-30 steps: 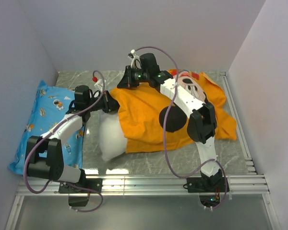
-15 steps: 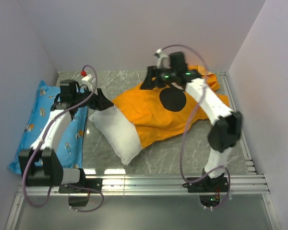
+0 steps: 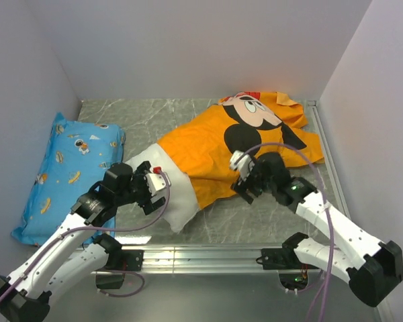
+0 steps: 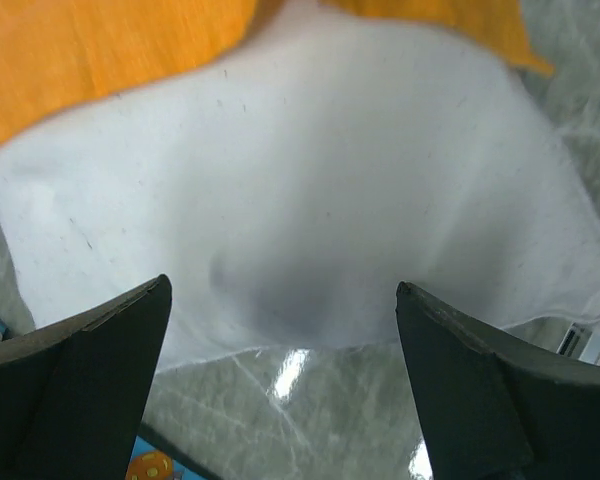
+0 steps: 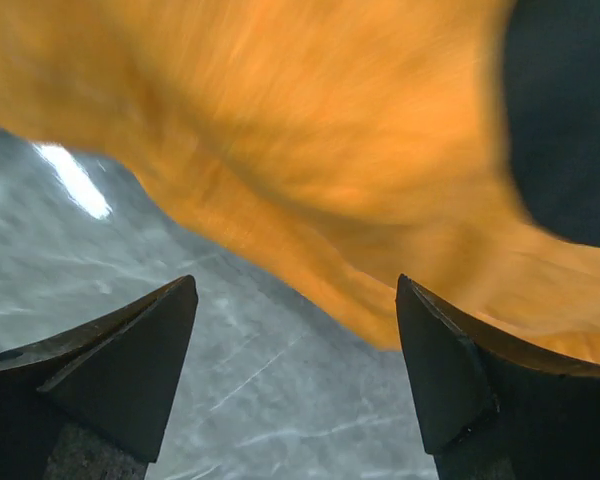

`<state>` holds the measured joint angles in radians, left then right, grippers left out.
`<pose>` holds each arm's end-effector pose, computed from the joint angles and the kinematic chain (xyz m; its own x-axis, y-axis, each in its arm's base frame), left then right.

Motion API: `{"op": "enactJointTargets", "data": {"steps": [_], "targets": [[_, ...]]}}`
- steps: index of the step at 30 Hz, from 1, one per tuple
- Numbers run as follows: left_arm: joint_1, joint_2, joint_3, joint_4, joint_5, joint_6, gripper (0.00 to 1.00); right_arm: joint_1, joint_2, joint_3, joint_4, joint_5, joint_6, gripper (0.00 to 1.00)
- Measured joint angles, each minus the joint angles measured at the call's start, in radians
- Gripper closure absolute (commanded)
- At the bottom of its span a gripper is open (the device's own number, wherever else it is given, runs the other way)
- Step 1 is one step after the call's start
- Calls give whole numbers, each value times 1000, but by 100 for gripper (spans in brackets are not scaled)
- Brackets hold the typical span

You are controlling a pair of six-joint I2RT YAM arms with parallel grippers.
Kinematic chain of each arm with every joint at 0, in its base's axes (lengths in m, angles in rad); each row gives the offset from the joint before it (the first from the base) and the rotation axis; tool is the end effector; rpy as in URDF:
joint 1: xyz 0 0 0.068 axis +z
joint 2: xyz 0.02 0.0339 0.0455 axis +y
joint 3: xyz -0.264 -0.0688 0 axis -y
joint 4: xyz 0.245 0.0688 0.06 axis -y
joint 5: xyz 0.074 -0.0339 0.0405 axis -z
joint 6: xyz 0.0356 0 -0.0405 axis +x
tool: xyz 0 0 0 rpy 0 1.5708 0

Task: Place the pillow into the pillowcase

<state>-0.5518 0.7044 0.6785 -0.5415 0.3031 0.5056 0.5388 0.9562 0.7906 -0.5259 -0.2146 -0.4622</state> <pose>0.1276 -0.0910 0.2801 -0.0543 0.5762 -0.8155 0.8469 0.4592 0.2681 0.1704 0.1107 0.2786 -0.2036 -0.6293 -0.7500 -0.8188 0.5294 -0.2219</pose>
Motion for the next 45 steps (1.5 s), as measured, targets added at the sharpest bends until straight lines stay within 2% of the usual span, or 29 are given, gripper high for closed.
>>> {"op": "enactJointTargets", "data": {"steps": [5,7,10,11,12,13,14,16,18,22,25,29,31,33,35,36,38,39,41,45], "targets": [[-24,5,-11,-3,-27,33,1,159,-4,-243,220,161,-169,6],[-33,14,-11,0,-38,35,1,227,-5,-326,358,224,-246,1],[-35,43,-11,11,-58,31,1,283,18,-463,627,296,-388,2],[-35,52,-11,14,-64,27,1,288,58,-494,711,324,-433,5],[-35,60,-10,18,-66,23,1,288,120,-503,790,352,-470,14],[-35,64,-10,19,-66,21,1,284,191,-499,869,375,-500,42],[-35,64,-10,19,-65,17,1,278,249,-488,924,391,-524,58],[-35,42,-10,17,-56,14,1,261,347,-439,1002,428,-555,100],[-35,-4,-10,17,-44,15,1,252,357,-352,955,436,-531,100],[-35,-55,51,-32,0,11,1,247,290,-23,644,400,-398,100],[-34,-13,167,-55,40,-16,1,245,282,274,455,369,-289,100],[-45,62,287,-37,73,-111,1,244,282,483,270,332,-201,100],[-46,113,326,-19,58,-136,7,243,288,545,177,329,-180,100],[-47,188,385,-17,34,-171,23,241,322,637,54,331,-164,100],[-45,256,451,-40,40,-195,43,237,385,761,-56,336,-155,100],[-41,282,476,-44,50,-215,61,234,424,828,-98,338,-152,100],[-14,298,482,-39,85,-263,79,230,485,902,-125,333,-155,100],[15,296,470,-34,118,-294,91,229,509,921,-130,322,-161,100],[82,281,397,11,186,-369,100,229,562,938,-124,290,-174,100],[225,274,229,103,305,-529,100,224,750,1011,-95,230,-195,100]]}}
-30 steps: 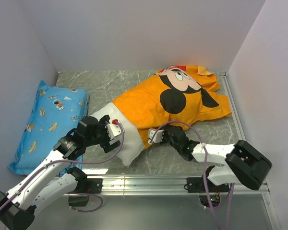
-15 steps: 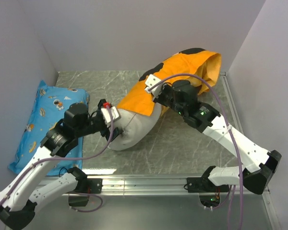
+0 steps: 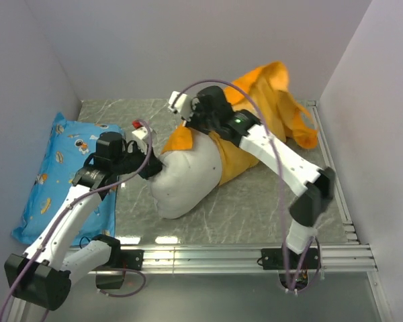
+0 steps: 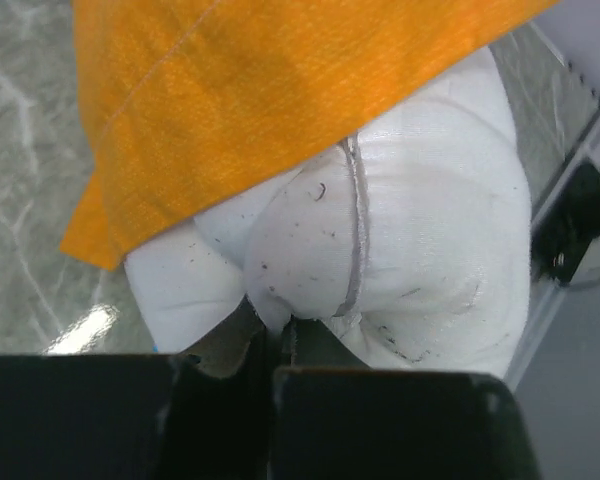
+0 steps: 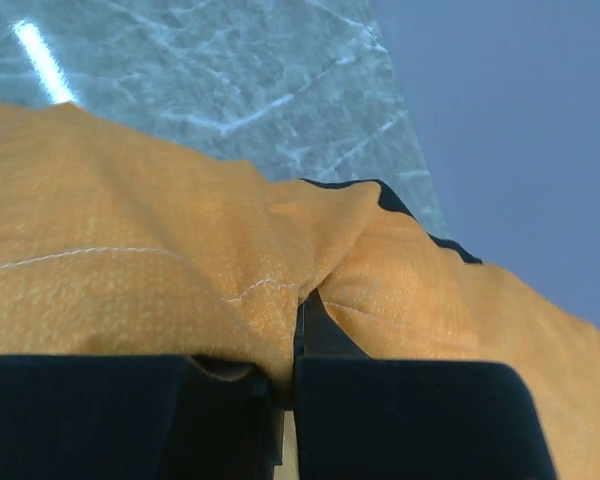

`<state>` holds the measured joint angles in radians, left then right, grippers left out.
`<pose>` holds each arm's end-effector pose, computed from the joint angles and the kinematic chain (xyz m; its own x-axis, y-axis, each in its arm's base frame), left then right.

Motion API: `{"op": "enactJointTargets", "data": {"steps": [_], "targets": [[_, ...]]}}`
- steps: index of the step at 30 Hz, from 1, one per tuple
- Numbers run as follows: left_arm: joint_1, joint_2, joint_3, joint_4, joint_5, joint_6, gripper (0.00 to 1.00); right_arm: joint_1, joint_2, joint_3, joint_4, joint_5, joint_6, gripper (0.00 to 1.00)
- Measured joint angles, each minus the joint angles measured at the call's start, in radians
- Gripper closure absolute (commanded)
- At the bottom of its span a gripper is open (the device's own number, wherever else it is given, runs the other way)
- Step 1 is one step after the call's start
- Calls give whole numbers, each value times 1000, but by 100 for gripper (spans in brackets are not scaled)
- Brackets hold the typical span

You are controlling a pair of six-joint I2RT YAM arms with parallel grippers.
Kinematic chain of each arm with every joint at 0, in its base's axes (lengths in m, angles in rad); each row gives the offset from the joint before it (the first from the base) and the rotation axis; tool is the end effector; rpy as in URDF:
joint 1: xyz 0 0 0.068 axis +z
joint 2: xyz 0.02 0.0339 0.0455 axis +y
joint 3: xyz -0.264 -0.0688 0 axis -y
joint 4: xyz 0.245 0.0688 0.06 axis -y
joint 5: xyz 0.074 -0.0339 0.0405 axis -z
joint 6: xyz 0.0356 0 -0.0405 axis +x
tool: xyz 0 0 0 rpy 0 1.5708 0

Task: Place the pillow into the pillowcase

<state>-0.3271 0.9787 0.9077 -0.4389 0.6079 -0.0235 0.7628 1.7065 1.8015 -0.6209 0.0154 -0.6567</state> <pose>0.1937 -0.0872 0.3246 -0.4794 0.1423 -0.8660 0.7247 0.6207 -0.2992 0.2814 0.2682 0.4030 0.1285 -0.7216 -0.6803 -0.7611 0.3680 -0.5341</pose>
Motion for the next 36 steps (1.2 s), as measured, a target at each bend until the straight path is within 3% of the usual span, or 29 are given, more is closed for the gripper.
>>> {"op": "enactJointTargets", "data": {"steps": [1,2,3,4,6,7,10,11,14,17,20,26,30,36], "targets": [[38,10,-24,36,27,-47,100,-5,61,34,17,-10,0,100],[77,21,-28,51,30,-64,100,-10,126,76,47,-18,2,89],[116,39,-28,75,39,-84,100,-18,196,135,60,-25,13,61],[148,60,-25,95,43,-98,100,-25,265,200,76,-33,34,45],[203,112,-17,113,46,-105,93,-39,392,362,82,-37,71,30],[230,144,-12,113,48,-100,90,-45,441,437,81,-38,92,29],[274,248,26,76,45,-56,68,-69,473,533,65,-47,164,28],[280,277,42,55,42,-31,57,-76,445,515,68,-58,193,29],[294,311,82,-2,39,40,44,-109,283,346,95,-93,260,38],[304,304,123,-41,37,106,33,-158,138,226,98,-134,310,39],[304,286,135,-58,31,154,31,-196,159,312,77,-185,354,39],[304,261,135,-88,14,196,29,-200,433,566,-11,-243,379,43],[305,237,135,-109,-4,206,27,-198,496,438,-59,-254,372,41],[306,224,135,-140,-6,214,27,-193,397,256,0,-261,347,43]]}}
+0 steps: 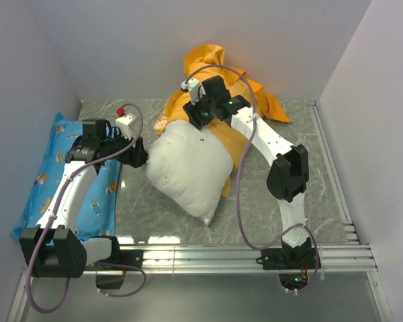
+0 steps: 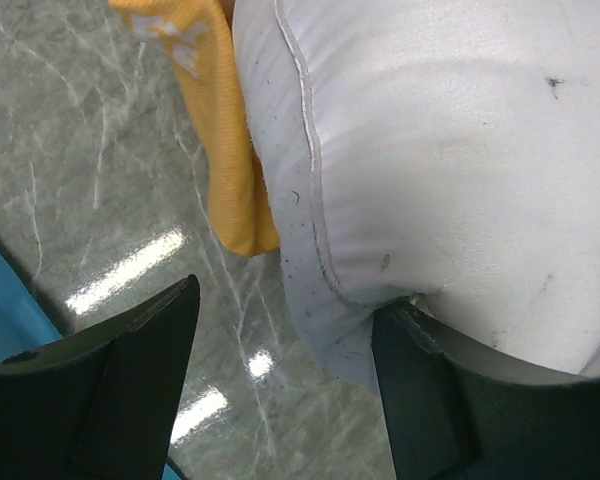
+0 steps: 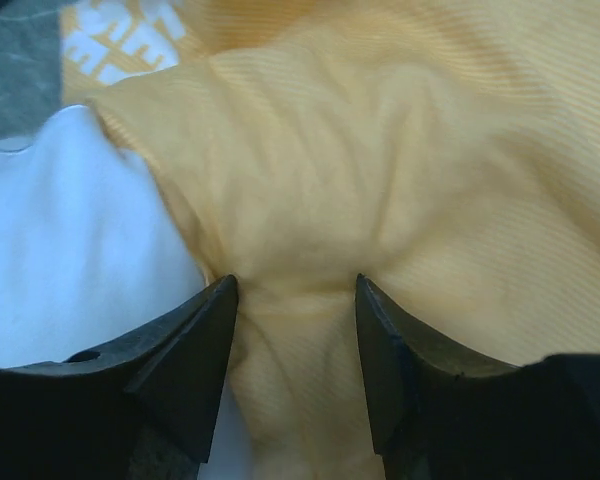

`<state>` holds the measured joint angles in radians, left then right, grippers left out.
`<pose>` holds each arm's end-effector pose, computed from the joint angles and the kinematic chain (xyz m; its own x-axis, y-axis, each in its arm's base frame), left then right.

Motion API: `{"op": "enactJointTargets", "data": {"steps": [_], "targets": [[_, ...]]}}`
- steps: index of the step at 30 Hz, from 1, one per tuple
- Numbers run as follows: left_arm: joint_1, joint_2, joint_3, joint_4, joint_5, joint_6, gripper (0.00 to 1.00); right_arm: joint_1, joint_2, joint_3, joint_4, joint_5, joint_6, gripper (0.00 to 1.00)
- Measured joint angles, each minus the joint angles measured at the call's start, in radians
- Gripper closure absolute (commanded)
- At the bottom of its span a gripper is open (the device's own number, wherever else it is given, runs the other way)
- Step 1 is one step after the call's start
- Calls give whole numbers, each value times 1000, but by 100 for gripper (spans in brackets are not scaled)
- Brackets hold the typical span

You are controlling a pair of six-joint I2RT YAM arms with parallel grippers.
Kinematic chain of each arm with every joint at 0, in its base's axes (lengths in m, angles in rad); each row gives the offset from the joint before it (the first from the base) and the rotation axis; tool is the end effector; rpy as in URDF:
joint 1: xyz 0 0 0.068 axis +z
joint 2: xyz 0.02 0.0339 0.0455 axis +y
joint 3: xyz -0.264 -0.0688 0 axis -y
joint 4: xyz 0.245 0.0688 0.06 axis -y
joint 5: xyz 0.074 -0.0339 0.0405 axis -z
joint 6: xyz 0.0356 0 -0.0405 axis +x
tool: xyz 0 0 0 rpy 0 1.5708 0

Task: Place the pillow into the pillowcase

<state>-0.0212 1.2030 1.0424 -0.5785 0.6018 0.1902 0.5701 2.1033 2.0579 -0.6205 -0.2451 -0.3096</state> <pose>0.2524 -0.0255 0.3103 -0.5789 0.1682 -0.7978 0.5553 0.7979 -0.2348 0.4052 0.2700 0.3227 -0.2869 -0.5350 -0.7946 -0.8101 0.5782 -0.0968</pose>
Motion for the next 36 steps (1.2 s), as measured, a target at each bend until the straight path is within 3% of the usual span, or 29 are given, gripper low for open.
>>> {"op": "enactJointTargets", "data": {"steps": [6,11,16,24,28,31,36], "targets": [[1,0,0,-6,-13,0,26,6,-117,-3,-48,41,-37,32],[8,0,1,-10,-13,-4,26,14,-184,-5,-108,46,-91,33],[9,-1,13,-13,-13,-19,25,48,-182,-31,-121,109,-141,51],[10,-25,22,-16,-11,-56,25,69,-70,-50,-105,296,-173,100],[10,-26,22,-5,-3,-85,28,69,-69,-18,-118,315,-166,100],[10,-16,22,27,8,-129,35,77,-74,38,-163,262,-138,100],[10,71,22,121,69,-246,74,145,-134,108,-261,40,-45,100]]}}
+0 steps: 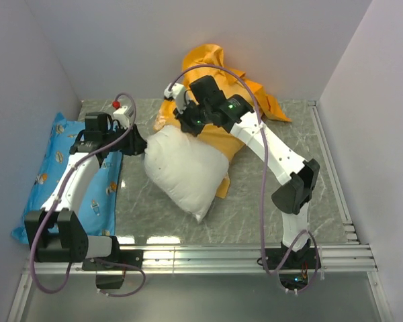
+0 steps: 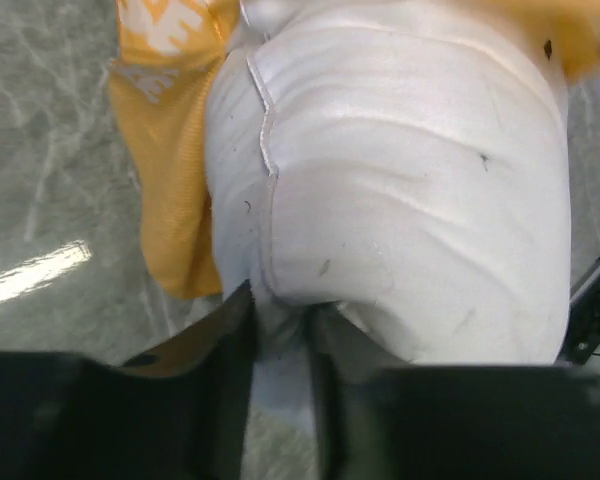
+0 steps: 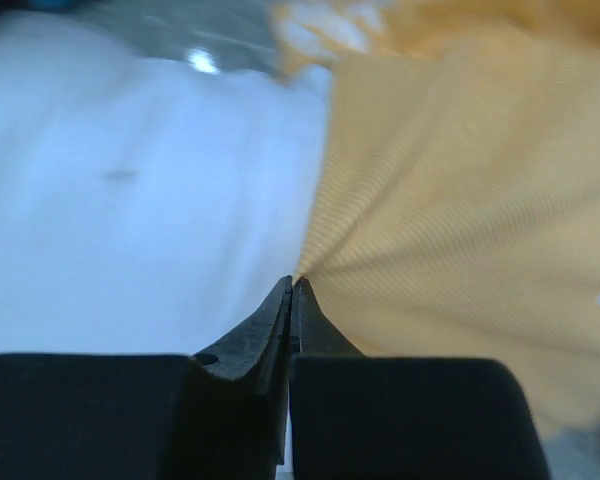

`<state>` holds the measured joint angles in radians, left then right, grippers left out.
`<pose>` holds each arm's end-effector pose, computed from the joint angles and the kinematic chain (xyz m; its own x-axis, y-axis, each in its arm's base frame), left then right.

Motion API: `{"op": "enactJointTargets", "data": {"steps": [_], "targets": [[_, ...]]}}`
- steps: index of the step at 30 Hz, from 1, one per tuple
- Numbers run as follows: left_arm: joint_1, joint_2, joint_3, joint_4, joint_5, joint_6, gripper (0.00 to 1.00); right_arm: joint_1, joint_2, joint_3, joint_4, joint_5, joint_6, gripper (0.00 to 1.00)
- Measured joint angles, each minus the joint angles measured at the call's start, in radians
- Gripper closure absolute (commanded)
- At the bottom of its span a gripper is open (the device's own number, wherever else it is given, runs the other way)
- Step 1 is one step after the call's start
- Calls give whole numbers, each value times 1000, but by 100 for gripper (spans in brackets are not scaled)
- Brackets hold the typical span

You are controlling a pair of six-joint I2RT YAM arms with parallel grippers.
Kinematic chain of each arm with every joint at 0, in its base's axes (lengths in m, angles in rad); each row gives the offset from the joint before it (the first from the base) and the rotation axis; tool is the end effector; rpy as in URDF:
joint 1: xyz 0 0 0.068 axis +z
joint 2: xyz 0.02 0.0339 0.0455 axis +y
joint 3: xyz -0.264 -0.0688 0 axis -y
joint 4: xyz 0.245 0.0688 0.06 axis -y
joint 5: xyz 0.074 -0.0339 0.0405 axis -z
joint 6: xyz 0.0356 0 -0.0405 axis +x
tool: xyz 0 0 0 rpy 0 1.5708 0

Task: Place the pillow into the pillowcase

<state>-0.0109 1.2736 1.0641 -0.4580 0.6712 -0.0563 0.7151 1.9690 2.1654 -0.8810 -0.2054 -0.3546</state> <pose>0.2746 -0.0251 0.3106 -0.6460 -0.0370 -0.7625 0.4613 0.7769 -0.4286 0.3239 0.2909 0.3947 -0.1834 -0.6095 -0.7713 -0.8796 0.4520 -0.1480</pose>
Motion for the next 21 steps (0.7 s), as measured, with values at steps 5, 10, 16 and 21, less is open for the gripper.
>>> {"op": "enactJointTargets", "data": {"steps": [5,10,16,21], "targets": [[-22,106,0,104,43,-139,100,79,-59,-19,-63,-232,90,100],[-47,110,-53,257,38,-295,100,43,-14,-24,-83,-396,138,100],[-32,72,-201,347,5,-335,37,-83,148,-39,-71,-488,142,100],[1,-166,-179,132,-56,12,18,-107,114,-145,-3,-496,177,100]]}}
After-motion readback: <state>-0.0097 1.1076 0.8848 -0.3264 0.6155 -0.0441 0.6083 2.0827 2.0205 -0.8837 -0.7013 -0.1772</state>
